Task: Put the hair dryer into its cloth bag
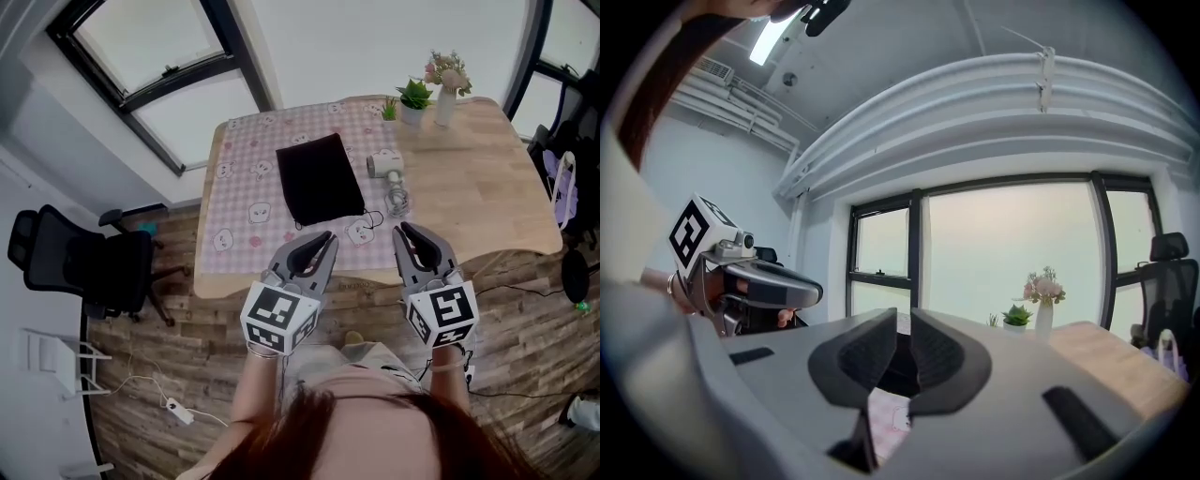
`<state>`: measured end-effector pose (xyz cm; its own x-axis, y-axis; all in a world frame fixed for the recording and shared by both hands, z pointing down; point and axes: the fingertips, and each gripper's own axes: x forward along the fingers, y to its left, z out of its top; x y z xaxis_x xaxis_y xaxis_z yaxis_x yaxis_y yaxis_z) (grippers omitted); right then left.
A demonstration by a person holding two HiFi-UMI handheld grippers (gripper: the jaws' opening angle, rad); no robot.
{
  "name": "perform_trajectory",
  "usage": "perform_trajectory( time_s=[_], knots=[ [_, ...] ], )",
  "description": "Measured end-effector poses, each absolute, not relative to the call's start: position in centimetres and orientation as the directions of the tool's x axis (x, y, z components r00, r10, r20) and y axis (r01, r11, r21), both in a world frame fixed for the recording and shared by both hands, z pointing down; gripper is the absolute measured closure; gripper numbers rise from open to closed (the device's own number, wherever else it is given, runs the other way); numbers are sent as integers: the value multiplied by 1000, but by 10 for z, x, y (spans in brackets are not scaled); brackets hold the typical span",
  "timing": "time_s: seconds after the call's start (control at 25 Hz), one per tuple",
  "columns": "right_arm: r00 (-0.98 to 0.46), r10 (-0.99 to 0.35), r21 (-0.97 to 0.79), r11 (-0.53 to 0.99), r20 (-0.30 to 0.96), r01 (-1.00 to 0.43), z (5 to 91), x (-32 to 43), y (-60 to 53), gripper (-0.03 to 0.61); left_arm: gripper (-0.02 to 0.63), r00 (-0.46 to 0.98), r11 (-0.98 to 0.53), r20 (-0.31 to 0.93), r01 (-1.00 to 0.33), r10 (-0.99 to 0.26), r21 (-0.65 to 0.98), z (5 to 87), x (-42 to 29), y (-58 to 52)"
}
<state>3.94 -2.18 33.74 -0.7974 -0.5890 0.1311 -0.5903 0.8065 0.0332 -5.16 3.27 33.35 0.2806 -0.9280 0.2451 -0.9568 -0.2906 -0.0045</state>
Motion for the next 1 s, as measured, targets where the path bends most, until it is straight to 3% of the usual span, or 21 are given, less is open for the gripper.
perform_trajectory(
  time_s=[0.48, 0.68, 1.0],
  knots=[
    [-771, -605, 43, 791, 199, -610, 364, 16, -65, 503, 594, 278, -285, 291, -958, -916, 19, 357, -98, 3],
    [-746, -625, 40, 772, 229, -634, 373, 3, -90, 499, 541, 313, -322, 325, -946, -892, 28, 367, -118, -21],
    [-708, -648, 41, 745, 280, -665, 394, -9, -128, 483, 523, 370, -396, 395, -918, -841, 17, 393, -138, -58]
  ],
)
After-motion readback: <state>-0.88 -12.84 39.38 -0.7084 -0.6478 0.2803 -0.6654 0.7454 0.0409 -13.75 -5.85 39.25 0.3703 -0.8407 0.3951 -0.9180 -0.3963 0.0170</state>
